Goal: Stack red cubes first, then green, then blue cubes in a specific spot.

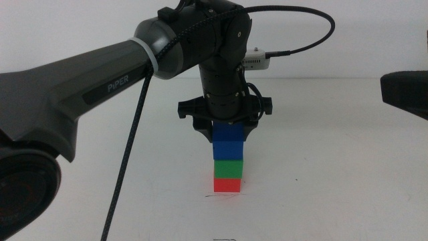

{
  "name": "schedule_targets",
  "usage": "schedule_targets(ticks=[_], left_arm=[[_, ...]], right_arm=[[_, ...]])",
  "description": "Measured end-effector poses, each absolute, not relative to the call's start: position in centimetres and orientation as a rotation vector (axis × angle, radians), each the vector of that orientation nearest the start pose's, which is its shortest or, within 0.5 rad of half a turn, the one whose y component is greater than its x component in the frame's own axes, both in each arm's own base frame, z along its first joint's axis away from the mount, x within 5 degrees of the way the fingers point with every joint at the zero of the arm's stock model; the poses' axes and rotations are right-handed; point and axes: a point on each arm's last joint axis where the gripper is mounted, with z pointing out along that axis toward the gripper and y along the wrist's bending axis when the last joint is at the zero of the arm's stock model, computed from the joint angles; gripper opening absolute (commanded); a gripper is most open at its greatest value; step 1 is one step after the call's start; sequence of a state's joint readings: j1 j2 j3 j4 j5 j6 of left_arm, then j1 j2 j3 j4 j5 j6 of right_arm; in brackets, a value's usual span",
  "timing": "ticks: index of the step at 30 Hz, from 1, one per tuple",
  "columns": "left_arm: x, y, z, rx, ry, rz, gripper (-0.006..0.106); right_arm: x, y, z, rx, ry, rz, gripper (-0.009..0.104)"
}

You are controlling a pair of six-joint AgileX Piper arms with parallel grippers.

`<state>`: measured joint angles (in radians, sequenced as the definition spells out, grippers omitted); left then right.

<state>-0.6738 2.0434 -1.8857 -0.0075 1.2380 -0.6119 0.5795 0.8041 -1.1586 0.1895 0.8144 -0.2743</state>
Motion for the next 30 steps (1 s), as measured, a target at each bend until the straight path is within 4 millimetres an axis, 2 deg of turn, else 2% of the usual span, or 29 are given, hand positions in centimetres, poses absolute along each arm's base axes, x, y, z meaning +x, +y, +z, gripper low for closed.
schedule_targets(ticks=[6,10,21,30], left_arm=[[34.1,-27.4,27.2,0.086,2.933,-0.25,0.094],[34.1,-27.4,27.1,0.092,2.936,-0.245,0.094],[34.2,-27.6,29.0,0.106,2.883,-0.298,0.093],[33.7,-26.5,31.6,0.113,2.81,-0.283,0.093]], right_arm=[[10.5,8.3,44.8,-0.777,1.793,0.422,0.086],[10.5,8.3,44.8,-0.777,1.793,0.422,0.086],[10.5,8.3,44.8,-0.777,1.793,0.422,0.086],[10.5,8.3,44.8,-0.777,1.793,0.422,0.086]])
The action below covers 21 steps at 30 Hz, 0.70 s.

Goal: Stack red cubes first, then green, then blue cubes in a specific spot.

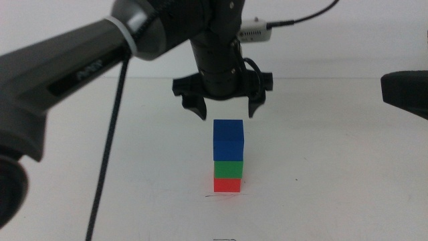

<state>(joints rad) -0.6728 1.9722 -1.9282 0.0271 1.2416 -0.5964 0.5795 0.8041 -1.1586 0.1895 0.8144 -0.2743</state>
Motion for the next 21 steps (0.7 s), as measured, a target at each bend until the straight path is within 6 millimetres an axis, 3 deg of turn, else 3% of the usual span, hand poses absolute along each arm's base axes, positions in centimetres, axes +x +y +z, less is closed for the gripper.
schedule_targets(ticks=[5,10,16,18,21], left_arm=[[32.8,-25.4,34.4,0.163,2.729,-0.279,0.093],[30.6,-23.1,39.4,0.2,2.592,-0.3,0.093],[26.8,-18.7,46.1,0.242,2.375,-0.232,0.093],[24.9,-16.2,48.8,0.267,2.262,-0.147,0.093],[23.0,-13.6,51.2,0.262,2.16,-0.075,0.093]], right_arm=[[10.5,8.3,44.8,-0.777,1.793,0.422,0.086],[10.5,8.3,44.8,-0.777,1.793,0.422,0.086],[10.5,8.3,44.8,-0.777,1.793,0.422,0.086],[10.5,8.3,44.8,-0.777,1.793,0.422,0.086],[10.5,8.3,44.8,-0.777,1.793,0.422,0.086]])
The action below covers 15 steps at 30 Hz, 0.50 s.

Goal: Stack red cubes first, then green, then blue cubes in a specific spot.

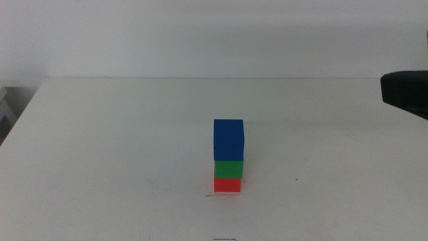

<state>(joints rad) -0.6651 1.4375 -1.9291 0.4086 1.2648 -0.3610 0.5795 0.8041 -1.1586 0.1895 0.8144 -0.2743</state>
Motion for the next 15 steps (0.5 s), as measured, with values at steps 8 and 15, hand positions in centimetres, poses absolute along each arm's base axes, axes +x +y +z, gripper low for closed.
schedule_targets(ticks=[8,15], left_arm=[[17.9,-3.8,53.3,0.129,2.091,0.042,0.093],[15.4,-0.2,51.8,0.058,2.003,0.081,0.093]], right_arm=[[10.5,8.3,44.8,-0.777,1.793,0.422,0.086],[10.5,8.4,44.8,-0.777,1.794,0.422,0.086]])
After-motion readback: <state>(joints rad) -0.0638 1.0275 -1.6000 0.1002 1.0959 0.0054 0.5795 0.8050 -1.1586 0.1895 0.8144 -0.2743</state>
